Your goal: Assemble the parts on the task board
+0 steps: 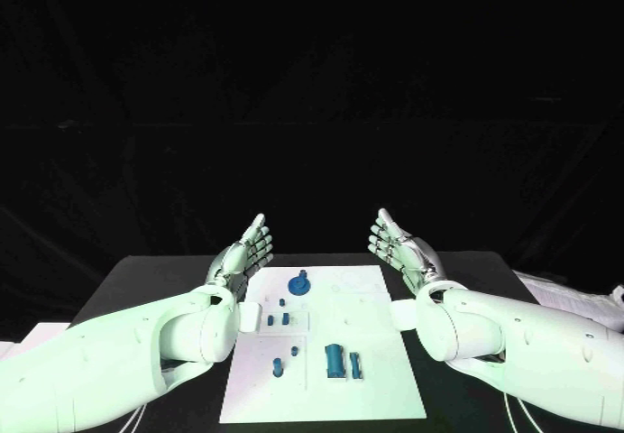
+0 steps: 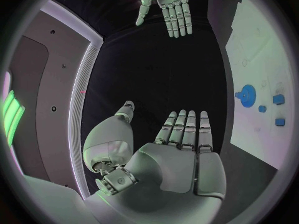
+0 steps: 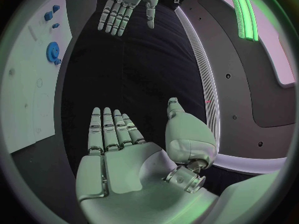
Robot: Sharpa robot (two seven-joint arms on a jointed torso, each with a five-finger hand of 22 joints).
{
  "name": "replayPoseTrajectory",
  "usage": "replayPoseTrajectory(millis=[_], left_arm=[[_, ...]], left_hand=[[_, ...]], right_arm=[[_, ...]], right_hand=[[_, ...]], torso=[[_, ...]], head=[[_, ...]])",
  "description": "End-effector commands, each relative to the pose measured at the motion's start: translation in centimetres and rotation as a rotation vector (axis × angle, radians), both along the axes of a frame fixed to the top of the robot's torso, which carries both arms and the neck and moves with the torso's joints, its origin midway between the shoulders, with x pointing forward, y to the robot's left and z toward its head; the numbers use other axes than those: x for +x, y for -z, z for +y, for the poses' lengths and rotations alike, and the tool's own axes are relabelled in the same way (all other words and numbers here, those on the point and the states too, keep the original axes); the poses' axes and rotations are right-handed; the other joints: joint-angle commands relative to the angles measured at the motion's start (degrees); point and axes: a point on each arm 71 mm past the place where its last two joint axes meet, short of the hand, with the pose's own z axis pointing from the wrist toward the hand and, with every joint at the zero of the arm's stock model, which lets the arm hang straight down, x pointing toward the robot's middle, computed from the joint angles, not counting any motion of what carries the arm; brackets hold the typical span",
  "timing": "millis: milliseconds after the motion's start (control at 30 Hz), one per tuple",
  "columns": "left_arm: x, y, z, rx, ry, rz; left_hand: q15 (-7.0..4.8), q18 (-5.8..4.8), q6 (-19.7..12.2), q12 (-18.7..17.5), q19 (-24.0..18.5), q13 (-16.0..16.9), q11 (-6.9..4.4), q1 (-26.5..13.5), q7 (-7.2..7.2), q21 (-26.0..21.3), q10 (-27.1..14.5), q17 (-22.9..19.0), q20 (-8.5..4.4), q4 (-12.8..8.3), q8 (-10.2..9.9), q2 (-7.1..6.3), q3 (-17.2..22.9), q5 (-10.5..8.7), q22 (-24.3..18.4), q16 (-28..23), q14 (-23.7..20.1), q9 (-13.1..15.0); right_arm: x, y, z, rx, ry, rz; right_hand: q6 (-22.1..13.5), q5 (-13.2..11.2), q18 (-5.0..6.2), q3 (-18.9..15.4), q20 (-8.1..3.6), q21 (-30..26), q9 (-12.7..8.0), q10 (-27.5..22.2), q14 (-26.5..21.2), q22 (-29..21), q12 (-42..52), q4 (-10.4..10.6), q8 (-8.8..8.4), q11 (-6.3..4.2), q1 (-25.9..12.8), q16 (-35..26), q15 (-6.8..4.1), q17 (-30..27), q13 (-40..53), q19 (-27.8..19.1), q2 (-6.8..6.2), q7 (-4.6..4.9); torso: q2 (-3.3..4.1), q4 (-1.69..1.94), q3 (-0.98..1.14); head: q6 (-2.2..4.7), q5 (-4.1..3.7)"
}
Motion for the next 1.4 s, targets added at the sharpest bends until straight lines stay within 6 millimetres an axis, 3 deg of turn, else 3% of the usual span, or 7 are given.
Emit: replayPoseTrajectory(millis=[33,433,900,933,967,1100,1400], left_arm=[[-0.34,-0.70,0.26,0.088,-0.100,-0.108],[-0.56,-0.69,0.14,0.096,-0.109,-0.115],[-0.56,-0.69,0.14,0.096,-0.109,-0.115],[-0.56,-0.69,0.14,0.096,-0.109,-0.115],[-0.56,-0.69,0.14,0.096,-0.109,-0.115],[-0.56,-0.69,0.14,0.096,-0.109,-0.115],[-0.56,-0.69,0.14,0.096,-0.109,-0.115]], left_hand=[[-0.23,-4.22,-6.61,-0.33,-5.65,-0.12,-0.51,-8.63,-0.89,-0.37,-7.31,-0.88,-3.43,0.03,-0.39,0.22,-2.91,-0.35,-3.36,-2.12,-6.53,-0.12],[-0.23,-4.22,-12.57,-0.33,-10.88,-0.12,-0.51,-16.46,-0.89,-0.37,-13.90,-0.88,-3.43,0.03,-0.39,0.22,-9.48,-0.35,-6.42,-2.12,-12.47,-0.12],[-0.23,-4.22,-16.36,-0.33,-14.00,-0.12,-0.51,-21.35,-0.89,-0.37,-18.13,-0.88,-3.43,0.03,-0.39,0.22,-9.48,-0.35,-10.90,-2.12,-16.19,-0.12],[-0.23,-4.22,-16.83,-0.33,-18.35,-0.12,-0.51,-21.90,-0.89,-0.37,-18.68,-0.88,-3.43,0.03,-0.39,0.22,-9.48,-0.35,-10.90,-2.12,-16.67,-0.12],[-0.23,-4.22,-21.40,-0.33,-18.35,-0.12,-0.51,-23.06,-0.89,-0.37,-19.59,-0.88,-3.43,0.03,-0.39,0.22,-9.48,-0.35,-10.90,-2.12,-21.14,-0.12],[-0.23,-4.22,-21.40,-0.33,-18.35,-0.12,-0.51,-27.96,-0.89,-0.37,-23.62,-0.88,-3.43,0.03,-0.39,0.22,-9.48,-0.35,-10.90,-2.12,-21.14,-0.12],[-0.23,-4.22,-21.40,-0.33,-18.35,-0.12,-0.51,-27.96,-0.89,-0.37,-23.62,-0.88,-3.43,0.03,-0.39,0.22,-9.48,-0.35,-10.90,-2.12,-21.14,-0.12]], right_arm=[[-0.20,-0.19,-0.37,0.006,0.094,-0.026],[-0.21,-0.19,-0.37,0.006,0.095,-0.026],[-0.21,-0.19,-0.37,0.006,0.095,-0.026],[-0.21,-0.19,-0.37,0.006,0.095,-0.026],[-0.21,-0.19,-0.37,0.006,0.095,-0.026],[-0.21,-0.19,-0.37,0.006,0.095,-0.026],[-0.21,-0.19,-0.37,0.006,0.095,-0.026]], right_hand=[[-6.43,-0.44,-3.44,0.06,-1.66,-1.32,-1.43,-7.51,-7.95,-0.13,-0.35,-0.30,-0.41,-0.29,-9.63,-0.38,-0.10,-2.28,-0.37,-7.40,-0.12,-1.16],[-12.10,-0.44,-3.44,0.06,-1.66,-1.32,-1.43,-14.11,-14.97,-0.13,-0.35,-0.30,-0.41,-0.29,-18.10,-0.38,-0.10,-2.28,-0.37,-13.93,-0.12,-1.16],[-15.72,-0.44,-3.44,0.06,-1.66,-1.32,-1.43,-18.41,-19.55,-0.13,-0.35,-0.30,-0.41,-0.29,-23.56,-0.38,-0.10,-2.28,-0.37,-18.17,-0.12,-1.16],[-15.81,-0.44,-3.44,0.06,-1.66,-1.32,-1.43,-18.56,-19.66,-0.13,-0.35,-0.30,-0.41,-0.29,-23.85,-0.38,-0.10,-2.28,-0.37,-18.26,-0.12,-1.16],[-15.96,-0.44,-3.44,0.06,-1.66,-1.32,-1.43,-18.67,-19.87,-0.13,-0.35,-0.30,-0.41,-0.29,-24.04,-0.38,-0.10,-2.28,-0.37,-18.43,-0.12,-1.16],[-20.57,-0.44,-3.44,0.06,-1.66,-1.32,-1.43,-24.05,-25.49,-0.13,-0.35,-0.30,-0.41,-0.29,-30.89,-0.38,-0.10,-2.28,-0.37,-23.75,-0.12,-1.16],[-20.57,-0.44,-3.44,0.06,-1.66,-1.32,-1.43,-24.05,-25.49,-0.13,-0.35,-0.30,-0.41,-0.29,-30.89,-0.38,-0.10,-2.28,-0.37,-23.75,-0.12,-1.16]], torso=[[-0.22,0.02,0.04],[-0.22,0.02,0.04],[-0.22,0.02,0.04],[-0.22,0.02,0.04],[-0.22,0.02,0.04],[-0.22,0.02,0.04],[-0.22,0.02,0.04]], head=[[0.08,0.00],[0.08,0.00],[0.08,0.00],[0.08,0.00],[0.08,0.00],[0.08,0.00],[0.08,0.00]])
